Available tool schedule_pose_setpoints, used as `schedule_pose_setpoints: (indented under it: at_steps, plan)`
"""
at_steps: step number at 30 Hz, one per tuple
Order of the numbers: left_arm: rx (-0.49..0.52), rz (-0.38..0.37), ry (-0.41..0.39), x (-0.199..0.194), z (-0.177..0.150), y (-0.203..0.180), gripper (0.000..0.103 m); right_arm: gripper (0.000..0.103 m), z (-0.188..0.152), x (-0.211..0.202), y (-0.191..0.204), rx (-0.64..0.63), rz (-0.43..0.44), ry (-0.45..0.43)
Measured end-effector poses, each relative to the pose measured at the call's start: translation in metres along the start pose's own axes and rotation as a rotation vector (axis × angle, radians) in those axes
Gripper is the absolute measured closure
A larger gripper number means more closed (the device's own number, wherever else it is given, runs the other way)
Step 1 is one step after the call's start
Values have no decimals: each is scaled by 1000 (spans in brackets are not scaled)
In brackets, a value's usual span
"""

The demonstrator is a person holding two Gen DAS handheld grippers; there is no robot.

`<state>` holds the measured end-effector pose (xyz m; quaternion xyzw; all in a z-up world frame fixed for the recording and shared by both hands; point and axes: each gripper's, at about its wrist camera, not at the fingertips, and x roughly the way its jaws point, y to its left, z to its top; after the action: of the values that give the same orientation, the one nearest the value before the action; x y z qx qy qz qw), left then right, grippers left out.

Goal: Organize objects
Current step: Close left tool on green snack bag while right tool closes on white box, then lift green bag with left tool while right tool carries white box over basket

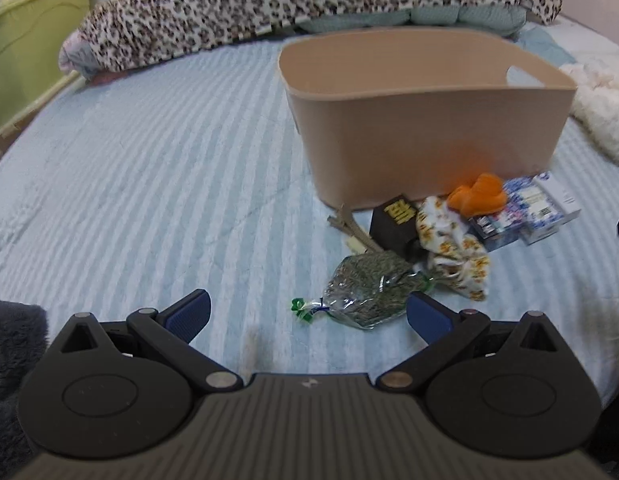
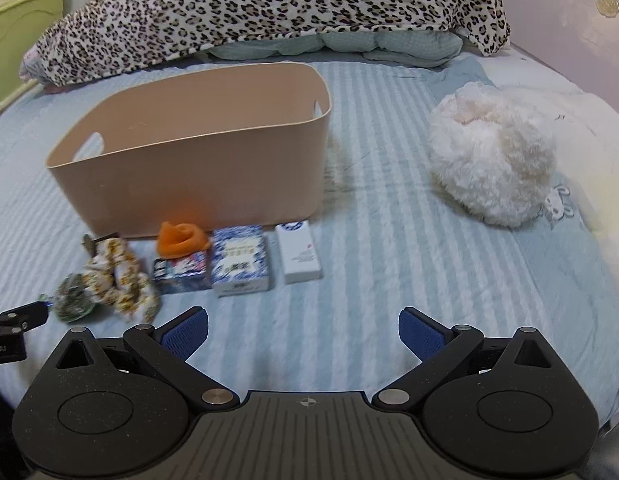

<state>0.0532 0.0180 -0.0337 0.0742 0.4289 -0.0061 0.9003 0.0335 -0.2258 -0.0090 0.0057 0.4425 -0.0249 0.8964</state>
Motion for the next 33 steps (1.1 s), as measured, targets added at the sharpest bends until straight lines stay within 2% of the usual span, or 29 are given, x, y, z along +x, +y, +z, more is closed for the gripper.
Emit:
schedule_pose_setpoints:
  at_steps: [5,8,15,23,25,27,29,30,31,32,33]
  plan:
    - [5,-21,35,24,0,3,0,1,16,25,-6,4,-21,21]
    - [11,-35,38,33,3,3,0,5,22,44,-8,23,-24,54]
    - [31,-79,56,56,12,-4,0,10,22,82,-1,12,-59,123]
    - [44,-153,86,79,14,-8,5,13,24,105,3,24,-63,138]
    - [36,-167,88,80,14,-5,6,19,26,109,5,18,-51,128]
    - [22,-175,89,80,14,-2,11,24,26,113,8,10,-37,120]
    - [18,-174,84,78,13,0,27,31,24,113,13,-8,-31,106]
    - [21,-176,79,75,13,1,32,42,24,112,14,-20,-23,98]
    - [24,-180,74,72,12,0,45,53,23,111,16,-29,-12,90]
    - [26,-184,71,69,11,-2,57,59,23,109,17,-35,-4,83]
    - [29,-183,68,66,11,-3,64,73,22,108,19,-44,0,77]
